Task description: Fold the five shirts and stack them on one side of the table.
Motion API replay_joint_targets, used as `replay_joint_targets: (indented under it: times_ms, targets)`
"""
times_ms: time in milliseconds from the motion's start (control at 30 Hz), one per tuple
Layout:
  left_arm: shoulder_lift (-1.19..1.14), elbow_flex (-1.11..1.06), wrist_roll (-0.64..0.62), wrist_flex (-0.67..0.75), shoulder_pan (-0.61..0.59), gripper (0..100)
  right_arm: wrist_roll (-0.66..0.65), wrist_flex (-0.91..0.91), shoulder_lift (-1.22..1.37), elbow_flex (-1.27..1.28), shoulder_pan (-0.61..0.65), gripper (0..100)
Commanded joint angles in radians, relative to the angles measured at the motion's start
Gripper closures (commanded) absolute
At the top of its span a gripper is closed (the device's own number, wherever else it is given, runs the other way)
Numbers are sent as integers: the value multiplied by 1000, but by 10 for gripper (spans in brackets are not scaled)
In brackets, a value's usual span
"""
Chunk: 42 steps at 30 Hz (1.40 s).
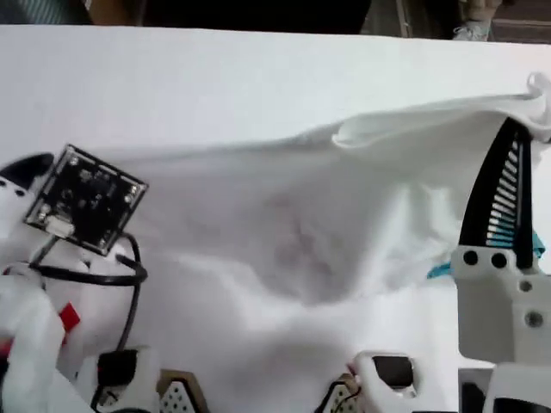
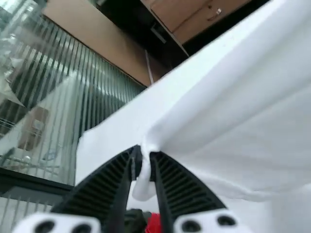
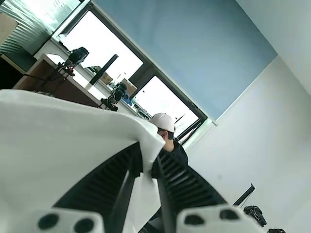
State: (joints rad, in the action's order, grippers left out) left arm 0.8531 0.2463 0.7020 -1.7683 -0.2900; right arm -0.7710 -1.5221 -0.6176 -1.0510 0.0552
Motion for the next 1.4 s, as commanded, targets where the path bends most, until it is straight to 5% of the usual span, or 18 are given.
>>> replay_joint_targets:
  times_ms: [0, 367, 733, 1133, 1367]
  targets:
    - [92, -84, -5, 5, -20, 975, 0, -8, -27, -9, 13, 978]
    - [193, -119, -2, 3, -34, 975, 2, -31, -94, -2, 25, 978]
    - [-61, -275, -5, 279, -32, 975, 3, 105, 53, 339, 50, 978]
    - [-675, 120, 0, 324, 137, 975, -5, 524, 239, 806, 8, 978]
    - [-1049, 564, 48, 180, 132, 975, -6, 670, 394, 821, -38, 978]
